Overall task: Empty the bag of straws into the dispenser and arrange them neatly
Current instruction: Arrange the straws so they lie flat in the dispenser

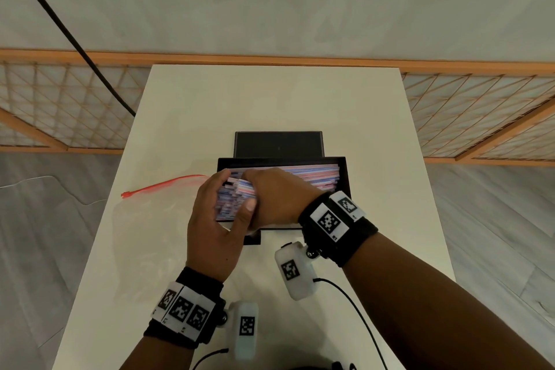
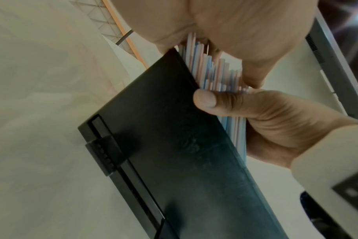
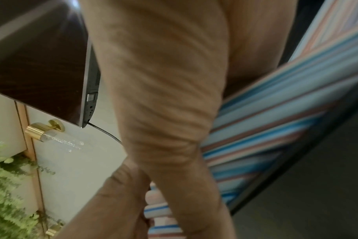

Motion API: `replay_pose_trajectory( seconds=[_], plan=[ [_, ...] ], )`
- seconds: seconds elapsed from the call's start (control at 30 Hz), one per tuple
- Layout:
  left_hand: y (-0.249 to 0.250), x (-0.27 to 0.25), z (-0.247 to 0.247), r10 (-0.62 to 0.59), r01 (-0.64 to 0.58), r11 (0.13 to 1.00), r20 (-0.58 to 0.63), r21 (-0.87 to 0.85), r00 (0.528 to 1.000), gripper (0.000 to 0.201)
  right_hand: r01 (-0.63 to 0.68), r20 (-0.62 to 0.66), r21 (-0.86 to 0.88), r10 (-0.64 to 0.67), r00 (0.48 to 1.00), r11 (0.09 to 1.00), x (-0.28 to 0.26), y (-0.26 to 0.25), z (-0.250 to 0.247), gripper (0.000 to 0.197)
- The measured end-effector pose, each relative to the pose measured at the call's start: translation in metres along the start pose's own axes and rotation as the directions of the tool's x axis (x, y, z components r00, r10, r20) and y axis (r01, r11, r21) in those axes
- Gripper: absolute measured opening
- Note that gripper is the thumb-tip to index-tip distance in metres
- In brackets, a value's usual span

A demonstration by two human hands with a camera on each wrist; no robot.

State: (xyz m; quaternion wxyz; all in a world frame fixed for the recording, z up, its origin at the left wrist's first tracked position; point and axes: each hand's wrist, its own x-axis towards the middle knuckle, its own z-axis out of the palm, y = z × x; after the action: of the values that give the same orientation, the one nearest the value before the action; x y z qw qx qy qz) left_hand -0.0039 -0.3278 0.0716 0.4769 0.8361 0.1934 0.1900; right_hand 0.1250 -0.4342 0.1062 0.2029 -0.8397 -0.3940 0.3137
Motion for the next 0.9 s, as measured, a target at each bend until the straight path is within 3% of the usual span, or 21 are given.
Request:
replay_pose_trajectory(
  seconds=[0.2, 0.4, 0.5, 0.63, 0.9],
  plan=[
    [-0.003, -0.003, -0.001, -0.052, 0.051, 0.998, -0.026, -0.031, 0.998, 0.063, 0.001, -0.061, -0.156, -0.011, 0.998, 0.988, 0.004, -0.011, 0.002, 0.070],
    [-0.003, -0.005, -0.002, -0.089, 0.089, 0.996, 0.009, -0.019, 0.996, 0.072, -0.007, -0.047, -0.074, 0.004, 0.999, 0.997, 0.003, -0.009, 0.007, 0.069],
    [-0.003, -0.005, -0.003, -0.097, 0.098, 0.995, 0.022, -0.016, 0.995, 0.070, 0.001, -0.042, -0.125, -0.006, 0.999, 0.992, 0.002, -0.009, 0.008, 0.076],
    [-0.004, -0.005, -0.004, -0.105, 0.106, 0.993, 0.017, -0.051, 0.994, 0.082, -0.003, -0.050, -0.157, -0.005, 0.999, 0.988, -0.001, -0.010, 0.009, 0.090],
    [-0.004, -0.005, -0.004, -0.088, 0.088, 0.995, 0.000, -0.037, 0.996, 0.079, -0.061, -0.249, -0.182, 0.014, 0.968, 0.981, -0.014, -0.010, 0.019, 0.096]
  ],
)
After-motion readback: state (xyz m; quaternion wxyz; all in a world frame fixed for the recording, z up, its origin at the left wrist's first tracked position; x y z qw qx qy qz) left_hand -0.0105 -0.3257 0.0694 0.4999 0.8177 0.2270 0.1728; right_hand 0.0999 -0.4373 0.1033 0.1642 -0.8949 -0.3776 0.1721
